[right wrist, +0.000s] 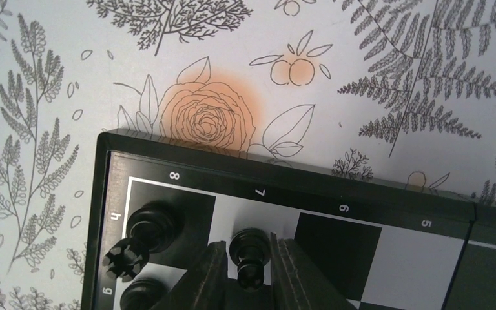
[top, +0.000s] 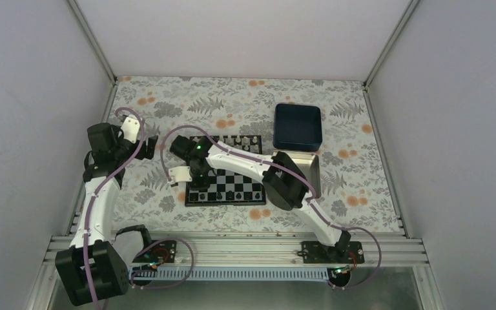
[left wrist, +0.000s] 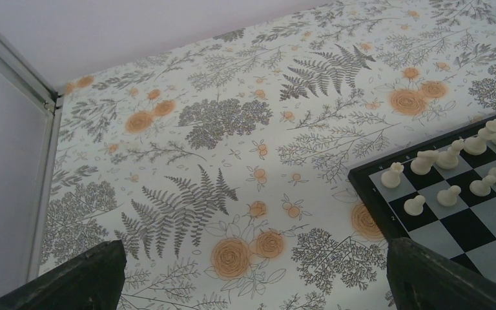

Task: Set up the chess pieces on the board
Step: Place the chess piece on the chessboard, then pick up the chess piece from the storage box.

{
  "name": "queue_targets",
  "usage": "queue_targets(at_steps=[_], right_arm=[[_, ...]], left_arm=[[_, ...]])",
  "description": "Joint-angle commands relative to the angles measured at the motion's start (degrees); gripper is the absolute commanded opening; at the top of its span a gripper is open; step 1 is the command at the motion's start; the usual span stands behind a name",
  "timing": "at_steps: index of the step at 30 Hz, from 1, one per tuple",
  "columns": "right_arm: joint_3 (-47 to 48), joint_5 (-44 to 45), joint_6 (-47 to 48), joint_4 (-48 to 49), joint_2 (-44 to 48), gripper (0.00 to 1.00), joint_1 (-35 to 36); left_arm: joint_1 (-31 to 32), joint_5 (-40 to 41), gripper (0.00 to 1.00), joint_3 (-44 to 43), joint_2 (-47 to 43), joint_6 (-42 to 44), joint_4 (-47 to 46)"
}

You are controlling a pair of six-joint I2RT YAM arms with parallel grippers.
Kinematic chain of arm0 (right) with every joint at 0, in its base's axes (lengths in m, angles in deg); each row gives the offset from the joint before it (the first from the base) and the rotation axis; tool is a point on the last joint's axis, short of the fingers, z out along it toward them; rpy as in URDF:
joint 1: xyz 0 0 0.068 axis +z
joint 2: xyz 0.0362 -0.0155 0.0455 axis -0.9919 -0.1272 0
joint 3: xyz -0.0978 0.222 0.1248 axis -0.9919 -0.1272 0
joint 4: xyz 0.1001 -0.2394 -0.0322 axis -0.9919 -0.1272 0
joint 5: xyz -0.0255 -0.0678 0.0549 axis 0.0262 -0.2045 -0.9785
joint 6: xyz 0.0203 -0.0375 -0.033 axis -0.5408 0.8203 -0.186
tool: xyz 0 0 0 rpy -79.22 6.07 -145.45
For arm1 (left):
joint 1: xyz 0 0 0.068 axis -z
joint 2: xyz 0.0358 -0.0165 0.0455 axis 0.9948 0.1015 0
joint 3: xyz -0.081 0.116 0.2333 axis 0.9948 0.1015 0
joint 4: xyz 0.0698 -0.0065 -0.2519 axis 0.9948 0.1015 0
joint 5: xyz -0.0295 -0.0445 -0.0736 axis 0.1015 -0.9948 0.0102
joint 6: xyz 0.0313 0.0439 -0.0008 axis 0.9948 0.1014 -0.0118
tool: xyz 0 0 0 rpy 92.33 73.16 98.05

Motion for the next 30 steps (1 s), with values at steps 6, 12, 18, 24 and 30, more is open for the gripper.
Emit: queue_targets(at_steps=[6, 12, 18, 24, 30], right_arm=[[1.12, 2.43, -1.75, 0.94, 4.39, 0.43, -0.82], [-1.85, 5.57, -2.76, -0.47, 14.92, 0.48, -5.51], [-14.22, 7.25, -4.28, -0.49, 28.0, 0.49, -15.3], [-31.17, 5.79, -5.09, 2.9, 40.09, 0.48, -25.01], [-44.93, 4.77, -5.91, 8.74, 47.68, 0.47, -31.61]], left_arm=[[-0.61, -1.35, 1.0, 0.44, -0.6, -0.12, -1.39], [-0.63, -1.23, 1.0, 0.38, -0.41, -0.12, -1.62], [-0.64, -1.26, 1.0, 0.31, -0.45, -0.21, -1.5], [-0.63, -1.51, 1.0, 0.21, -0.13, -0.27, -1.32], [-0.71, -0.99, 1.0, 0.18, -0.29, -0.46, -1.24]])
